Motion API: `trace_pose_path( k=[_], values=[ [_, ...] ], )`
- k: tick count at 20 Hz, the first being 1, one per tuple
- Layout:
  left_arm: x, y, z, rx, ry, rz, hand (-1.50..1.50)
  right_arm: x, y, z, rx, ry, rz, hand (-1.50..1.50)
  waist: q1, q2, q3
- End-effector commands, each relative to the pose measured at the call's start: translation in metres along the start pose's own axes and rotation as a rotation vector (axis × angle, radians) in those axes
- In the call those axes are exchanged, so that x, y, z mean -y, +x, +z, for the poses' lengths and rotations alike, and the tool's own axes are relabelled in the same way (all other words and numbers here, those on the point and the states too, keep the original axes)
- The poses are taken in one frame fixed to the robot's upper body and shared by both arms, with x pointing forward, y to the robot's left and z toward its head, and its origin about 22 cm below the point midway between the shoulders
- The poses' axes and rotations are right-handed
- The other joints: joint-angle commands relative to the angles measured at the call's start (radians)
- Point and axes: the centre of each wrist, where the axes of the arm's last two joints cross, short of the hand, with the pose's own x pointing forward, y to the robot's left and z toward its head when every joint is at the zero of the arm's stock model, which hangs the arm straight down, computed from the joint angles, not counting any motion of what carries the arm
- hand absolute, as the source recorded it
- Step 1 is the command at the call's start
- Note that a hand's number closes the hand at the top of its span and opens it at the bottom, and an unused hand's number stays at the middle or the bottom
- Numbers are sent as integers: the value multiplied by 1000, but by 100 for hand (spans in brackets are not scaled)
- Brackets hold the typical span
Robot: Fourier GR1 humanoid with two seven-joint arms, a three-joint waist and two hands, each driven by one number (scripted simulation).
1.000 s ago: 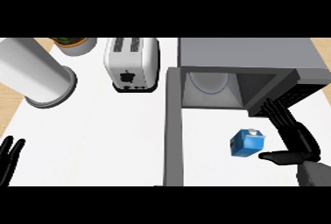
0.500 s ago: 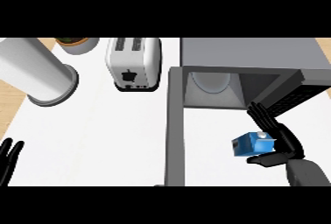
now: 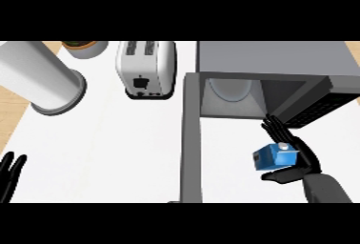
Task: Pick up the milk, place it into the microwave and close the microwave
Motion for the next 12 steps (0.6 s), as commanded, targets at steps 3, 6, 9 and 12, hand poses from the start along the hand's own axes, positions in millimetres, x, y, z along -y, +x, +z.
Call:
trace_pose_path(
  k=[3, 6, 9, 12],
  values=[
    [-4, 1, -1, 9, 9, -9, -150, -16, -16, -4, 178, 96, -234, -150, 0, 0, 0],
    [1, -1, -9, 8, 7, 7, -150, -20, -17, -10, 180, 110, -302, 150, -12, 1, 0],
    [-2, -1, -10, 10, 0, 4, -150, -22, -15, -18, 193, 139, -359, 150, -9, 3, 1],
    [-10, 3, -2, -9, 8, -10, -150, -14, -7, -20, 242, 134, -408, 150, -7, -2, 0]
  ],
)
